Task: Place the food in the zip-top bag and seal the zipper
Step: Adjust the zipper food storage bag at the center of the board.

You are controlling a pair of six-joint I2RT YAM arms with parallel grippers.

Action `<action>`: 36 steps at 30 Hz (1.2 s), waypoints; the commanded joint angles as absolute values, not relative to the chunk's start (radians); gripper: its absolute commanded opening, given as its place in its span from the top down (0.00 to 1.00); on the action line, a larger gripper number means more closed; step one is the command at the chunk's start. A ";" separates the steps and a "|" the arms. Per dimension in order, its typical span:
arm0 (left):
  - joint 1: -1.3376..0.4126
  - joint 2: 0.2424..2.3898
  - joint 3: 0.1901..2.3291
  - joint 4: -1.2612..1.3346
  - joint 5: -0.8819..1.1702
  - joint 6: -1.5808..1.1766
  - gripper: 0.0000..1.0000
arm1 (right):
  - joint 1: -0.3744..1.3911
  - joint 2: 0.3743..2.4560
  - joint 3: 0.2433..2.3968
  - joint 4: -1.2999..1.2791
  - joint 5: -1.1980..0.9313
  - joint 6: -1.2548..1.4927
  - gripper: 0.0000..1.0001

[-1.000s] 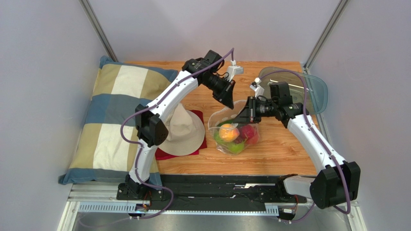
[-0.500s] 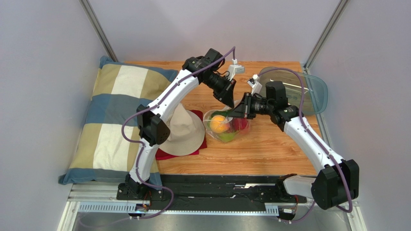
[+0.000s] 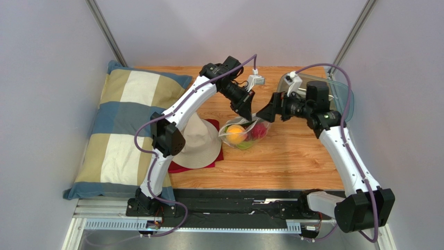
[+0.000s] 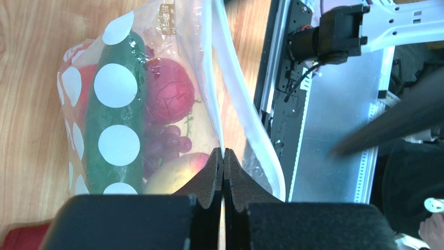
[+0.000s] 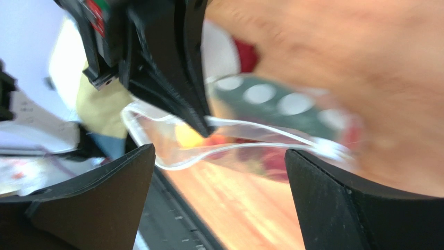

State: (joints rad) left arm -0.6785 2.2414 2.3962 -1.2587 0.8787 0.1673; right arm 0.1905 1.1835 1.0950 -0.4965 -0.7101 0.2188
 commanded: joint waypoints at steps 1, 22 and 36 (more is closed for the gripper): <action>-0.672 2.247 2.405 -1.282 0.957 0.248 1.00 | 0.076 1.158 1.250 -0.619 -0.684 -0.095 0.00; -0.652 2.272 2.411 -1.164 1.012 0.248 1.00 | -0.236 1.634 1.423 -1.474 -1.403 -1.826 0.21; -0.650 2.270 2.407 -1.146 1.000 0.212 1.00 | -0.166 1.783 1.563 -1.667 -1.430 -1.974 0.33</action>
State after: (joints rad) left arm -0.6510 2.2730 2.3962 -1.1839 0.9779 0.2077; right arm -0.1883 1.8133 1.5738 -1.3338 -1.3865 -1.9087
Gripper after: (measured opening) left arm 0.008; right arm 0.692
